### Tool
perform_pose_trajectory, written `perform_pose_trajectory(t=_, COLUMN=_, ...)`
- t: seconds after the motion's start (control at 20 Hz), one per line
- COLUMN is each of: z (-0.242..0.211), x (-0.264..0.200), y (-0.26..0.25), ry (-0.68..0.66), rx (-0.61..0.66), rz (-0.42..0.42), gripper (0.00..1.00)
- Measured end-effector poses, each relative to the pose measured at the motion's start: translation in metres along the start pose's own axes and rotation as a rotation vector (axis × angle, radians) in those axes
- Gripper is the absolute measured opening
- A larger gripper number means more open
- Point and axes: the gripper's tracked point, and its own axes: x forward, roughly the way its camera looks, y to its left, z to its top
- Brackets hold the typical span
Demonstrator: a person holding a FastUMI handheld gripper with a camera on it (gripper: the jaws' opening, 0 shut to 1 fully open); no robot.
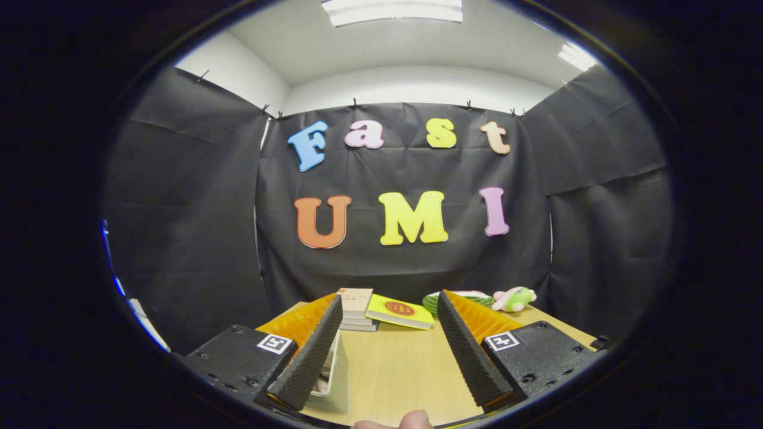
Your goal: Open the storage box then place both shoes into the box .Put the left shoe in first, then the right shoe, with the right side of both shoes facing outward in a uniform manner.
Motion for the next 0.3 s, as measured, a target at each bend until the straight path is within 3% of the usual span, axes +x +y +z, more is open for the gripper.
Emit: perform_pose_trajectory(t=0.3, z=0.0001, x=-0.0026, y=-0.0020, ry=0.008, rx=0.003, rz=0.000, gripper=1.00)
